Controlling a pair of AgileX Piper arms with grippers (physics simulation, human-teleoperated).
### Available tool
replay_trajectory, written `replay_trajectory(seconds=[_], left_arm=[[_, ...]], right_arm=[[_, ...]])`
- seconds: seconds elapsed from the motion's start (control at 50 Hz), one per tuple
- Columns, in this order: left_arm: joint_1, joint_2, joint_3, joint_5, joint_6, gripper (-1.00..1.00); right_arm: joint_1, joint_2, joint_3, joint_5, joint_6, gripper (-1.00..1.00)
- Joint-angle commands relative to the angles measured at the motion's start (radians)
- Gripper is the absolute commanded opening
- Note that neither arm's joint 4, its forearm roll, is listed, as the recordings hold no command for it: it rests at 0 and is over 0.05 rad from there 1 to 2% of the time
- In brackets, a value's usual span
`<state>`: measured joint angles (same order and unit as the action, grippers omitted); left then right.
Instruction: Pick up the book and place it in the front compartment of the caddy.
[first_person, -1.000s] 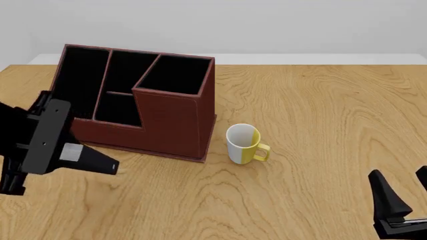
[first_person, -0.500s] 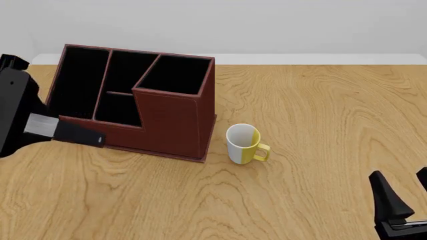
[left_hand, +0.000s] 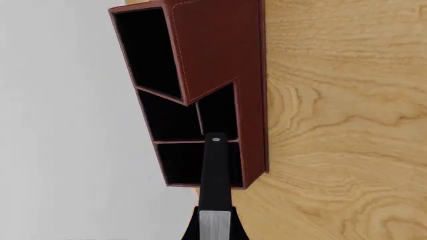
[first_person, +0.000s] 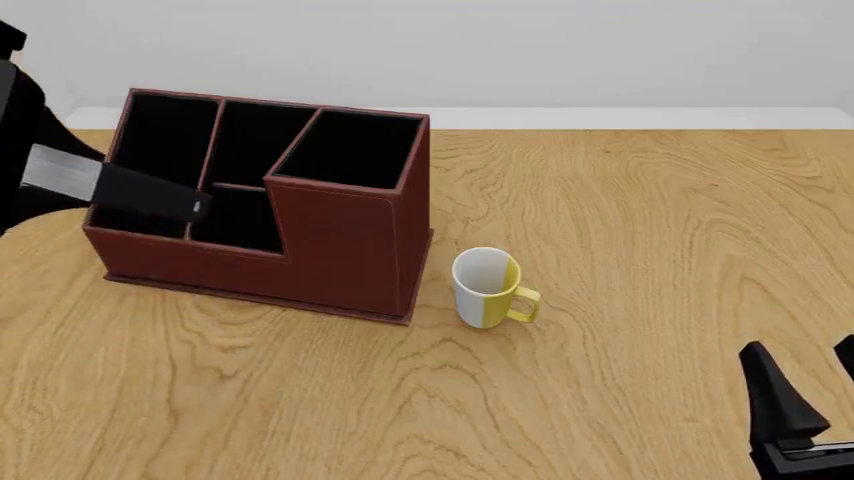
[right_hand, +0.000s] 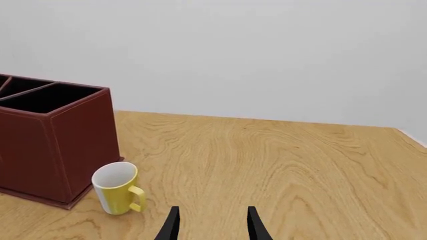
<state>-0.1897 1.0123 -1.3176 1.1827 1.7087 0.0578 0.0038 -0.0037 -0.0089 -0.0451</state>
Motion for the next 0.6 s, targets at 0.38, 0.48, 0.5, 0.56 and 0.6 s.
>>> replay_trajectory(seconds=[0.38,0.48,0.5,0.56,0.6], left_arm=[[-0.065,0.148,-0.018,-0.257,0.012,-1.00],[-0.039,0.186,-0.040,-0.270,0.011,-1.00],[-0.030,0.192,-0.039,-0.275,0.017,-1.00],[-0.016,0.210,-0.050,-0.285,0.018,-1.00],[-0.006,0.218,-0.051,-0.297,0.023,-1.00]], right_arm=[[-0.011,0.003,0.000,-0.002,0.000,1.00],[-0.013,0.004,-0.001,-0.002,0.000,1.00],[-0.014,0.003,-0.001,-0.002,-0.001,1.00],[-0.014,0.001,-0.001,0.000,-0.001,1.00],[-0.013,0.000,0.000,0.001,-0.001,1.00]])
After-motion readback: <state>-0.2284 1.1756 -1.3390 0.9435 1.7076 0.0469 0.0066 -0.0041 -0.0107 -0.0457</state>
